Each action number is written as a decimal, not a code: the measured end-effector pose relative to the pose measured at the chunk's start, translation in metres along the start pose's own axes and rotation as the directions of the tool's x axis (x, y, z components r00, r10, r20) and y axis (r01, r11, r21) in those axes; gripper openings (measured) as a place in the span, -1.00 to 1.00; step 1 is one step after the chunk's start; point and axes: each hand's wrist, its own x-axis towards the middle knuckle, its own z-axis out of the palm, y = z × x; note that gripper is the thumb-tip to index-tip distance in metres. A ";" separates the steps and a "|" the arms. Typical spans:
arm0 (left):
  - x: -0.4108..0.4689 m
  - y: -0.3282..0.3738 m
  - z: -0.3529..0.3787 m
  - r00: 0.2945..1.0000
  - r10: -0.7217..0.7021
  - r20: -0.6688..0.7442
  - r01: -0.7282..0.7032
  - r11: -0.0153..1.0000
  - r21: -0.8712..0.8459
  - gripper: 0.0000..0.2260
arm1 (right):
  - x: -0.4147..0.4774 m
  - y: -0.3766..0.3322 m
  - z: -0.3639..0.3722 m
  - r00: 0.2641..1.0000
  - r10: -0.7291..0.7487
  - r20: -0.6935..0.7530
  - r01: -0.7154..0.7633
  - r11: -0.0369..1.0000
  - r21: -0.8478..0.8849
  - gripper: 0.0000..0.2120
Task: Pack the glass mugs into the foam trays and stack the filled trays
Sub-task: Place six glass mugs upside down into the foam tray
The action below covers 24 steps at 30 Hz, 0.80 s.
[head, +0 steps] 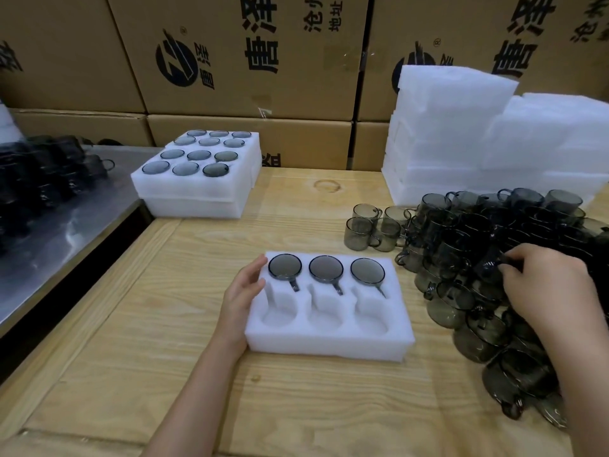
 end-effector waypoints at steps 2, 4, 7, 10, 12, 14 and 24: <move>-0.002 -0.002 -0.001 0.999 0.039 0.014 -0.038 0.998 -0.052 -0.60 | -0.020 -0.021 -0.007 0.993 -0.112 -0.038 0.116 0.987 0.112 -0.86; -0.004 -0.002 -0.003 0.996 0.075 0.046 -0.071 0.994 -0.078 -0.56 | -0.039 -0.049 -0.005 0.964 -0.265 0.017 0.254 0.938 0.236 -0.91; -0.008 -0.001 -0.009 0.987 0.130 0.094 -0.125 0.990 -0.058 -0.56 | -0.065 -0.094 0.016 0.912 -0.375 0.168 0.244 0.822 0.514 -0.92; -0.015 0.001 -0.010 0.968 0.217 0.127 -0.232 0.965 0.124 -0.56 | -0.082 -0.128 0.039 0.895 -0.392 0.213 0.131 0.687 0.715 -0.73; -0.019 0.003 -0.008 0.910 0.352 0.217 -0.410 0.838 0.361 -0.44 | -0.088 -0.146 0.049 0.893 -0.394 0.217 0.083 0.619 0.781 -0.70; -0.020 0.001 -0.005 0.791 0.495 0.360 -0.609 0.580 0.541 -0.36 | -0.093 -0.160 0.058 0.894 -0.393 0.213 0.063 0.583 0.810 -0.70; -0.019 0.013 -0.012 0.829 0.499 0.253 -0.553 0.664 0.504 -0.63 | -0.097 -0.166 0.067 0.767 -0.523 0.373 0.094 0.667 0.739 -0.62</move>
